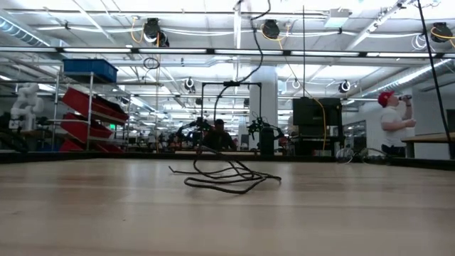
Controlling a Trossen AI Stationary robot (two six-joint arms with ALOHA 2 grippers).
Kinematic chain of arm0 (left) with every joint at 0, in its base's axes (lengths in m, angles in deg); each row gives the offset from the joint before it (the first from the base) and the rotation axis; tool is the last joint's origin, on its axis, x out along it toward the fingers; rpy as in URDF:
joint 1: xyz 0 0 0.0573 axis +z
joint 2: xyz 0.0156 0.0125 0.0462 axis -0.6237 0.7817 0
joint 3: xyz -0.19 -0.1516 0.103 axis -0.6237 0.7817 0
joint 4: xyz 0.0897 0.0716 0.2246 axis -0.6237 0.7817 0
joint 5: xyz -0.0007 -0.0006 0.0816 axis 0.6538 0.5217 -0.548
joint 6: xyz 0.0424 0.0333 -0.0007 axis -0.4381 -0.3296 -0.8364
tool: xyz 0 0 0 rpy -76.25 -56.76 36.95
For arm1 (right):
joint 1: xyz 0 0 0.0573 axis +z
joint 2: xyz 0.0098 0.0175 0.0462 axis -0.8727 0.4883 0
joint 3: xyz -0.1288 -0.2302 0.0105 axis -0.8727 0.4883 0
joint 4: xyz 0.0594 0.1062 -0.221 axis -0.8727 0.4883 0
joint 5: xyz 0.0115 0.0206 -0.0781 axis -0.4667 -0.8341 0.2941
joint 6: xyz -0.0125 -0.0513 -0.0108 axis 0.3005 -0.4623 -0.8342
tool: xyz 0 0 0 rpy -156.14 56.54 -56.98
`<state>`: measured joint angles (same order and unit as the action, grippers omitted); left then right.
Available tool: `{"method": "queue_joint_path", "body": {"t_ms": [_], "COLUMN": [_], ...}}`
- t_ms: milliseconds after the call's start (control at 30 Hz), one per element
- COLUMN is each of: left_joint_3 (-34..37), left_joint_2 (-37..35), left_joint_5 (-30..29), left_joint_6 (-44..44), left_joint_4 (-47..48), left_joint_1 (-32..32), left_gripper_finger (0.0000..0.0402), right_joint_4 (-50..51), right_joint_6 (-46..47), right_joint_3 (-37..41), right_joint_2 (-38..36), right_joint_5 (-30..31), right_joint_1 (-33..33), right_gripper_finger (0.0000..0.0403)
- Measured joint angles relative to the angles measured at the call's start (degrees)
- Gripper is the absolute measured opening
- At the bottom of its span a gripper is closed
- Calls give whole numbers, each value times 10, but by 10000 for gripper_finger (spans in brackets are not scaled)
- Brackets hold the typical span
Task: Coil cords
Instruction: Uncoil the black wire from the black spool
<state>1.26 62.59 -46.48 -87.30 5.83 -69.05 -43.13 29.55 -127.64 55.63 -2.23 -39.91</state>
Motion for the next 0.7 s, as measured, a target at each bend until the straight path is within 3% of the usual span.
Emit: {"method": "queue_joint_path", "body": {"t_ms": [167, 400, 700], "left_joint_3": [0, 0, 0], "left_joint_2": [15, 33, 63], "left_joint_5": [77, 81, 93], "left_joint_6": [31, 33, -3], "left_joint_4": [-20, -83, -157], "left_joint_1": [24, 53, 67], "left_gripper_finger": [136, 202, 211], "right_joint_4": [0, 1, 1], "right_joint_6": [2, 2, -4], "right_joint_3": [0, 0, 0], "right_joint_2": [0, 1, 1], "right_joint_5": [-1, -1, -1], "right_joint_1": [3, 3, 3], "right_gripper_finger": [0, 0, 0]}}
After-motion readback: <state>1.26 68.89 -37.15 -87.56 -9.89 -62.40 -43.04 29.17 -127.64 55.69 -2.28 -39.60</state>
